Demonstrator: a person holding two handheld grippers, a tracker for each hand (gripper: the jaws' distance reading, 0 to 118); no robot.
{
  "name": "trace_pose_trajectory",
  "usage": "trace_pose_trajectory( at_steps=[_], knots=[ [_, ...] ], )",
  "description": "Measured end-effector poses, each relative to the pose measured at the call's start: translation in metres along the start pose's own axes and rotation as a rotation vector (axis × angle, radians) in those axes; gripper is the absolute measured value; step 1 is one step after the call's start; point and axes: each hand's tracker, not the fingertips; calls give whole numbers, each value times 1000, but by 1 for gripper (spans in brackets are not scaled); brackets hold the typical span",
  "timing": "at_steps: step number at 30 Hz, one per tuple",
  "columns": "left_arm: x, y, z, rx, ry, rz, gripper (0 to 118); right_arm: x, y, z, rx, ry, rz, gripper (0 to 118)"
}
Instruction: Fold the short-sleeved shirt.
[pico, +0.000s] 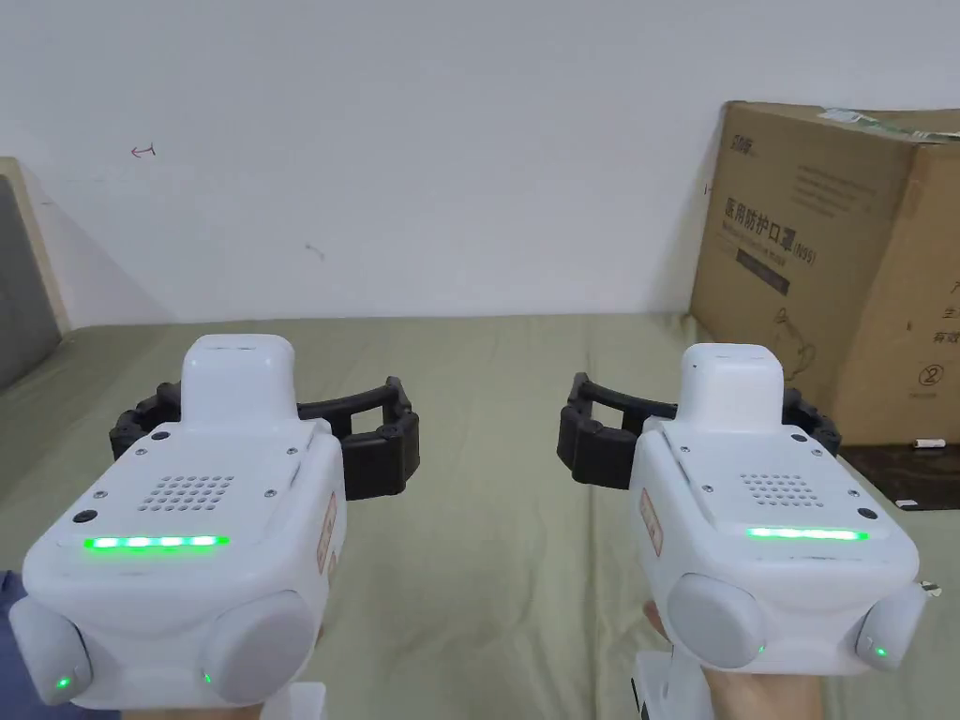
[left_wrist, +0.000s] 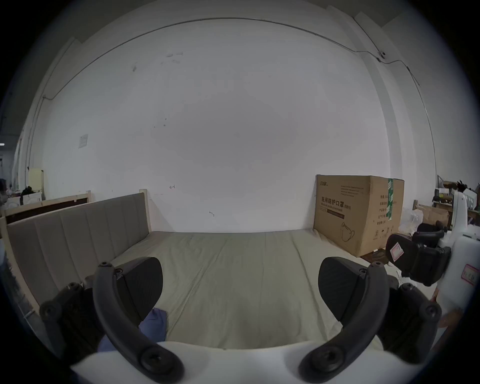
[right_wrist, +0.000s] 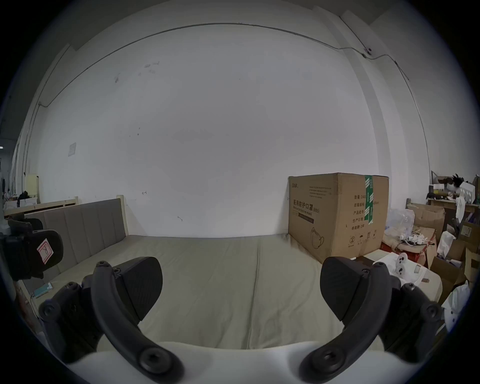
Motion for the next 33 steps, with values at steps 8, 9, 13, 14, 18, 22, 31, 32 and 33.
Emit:
trace_pose_trajectory(
  at_steps=[8,9,13,14,18,22,31,32,33],
  knots=[
    [-6,-2,-3,-28,-30,57,118,-2,0,-2,1,-10,22,118],
    [-5,-2,-3,-31,-30,55,118,-2,0,-2,1,-11,24,118],
    [-3,-3,-3,-34,-33,41,118,-1,-1,-3,-8,-7,25,118],
    [-3,-3,-3,-35,-34,42,118,-1,-1,-3,-12,-5,22,118],
    [-3,-3,-4,-43,-39,51,118,-1,-4,-4,-16,-18,29,118],
    [-3,-3,-4,-42,-38,49,118,-1,-4,-4,-21,-14,29,118],
    [-3,-4,-6,-53,-38,46,118,2,-5,-5,-20,21,-4,118],
    [-3,-4,-7,-54,-40,46,118,2,-4,-5,-28,13,-9,118],
    [-3,-5,-7,-56,-39,45,118,2,-4,-6,-35,7,-9,118]
  ],
)
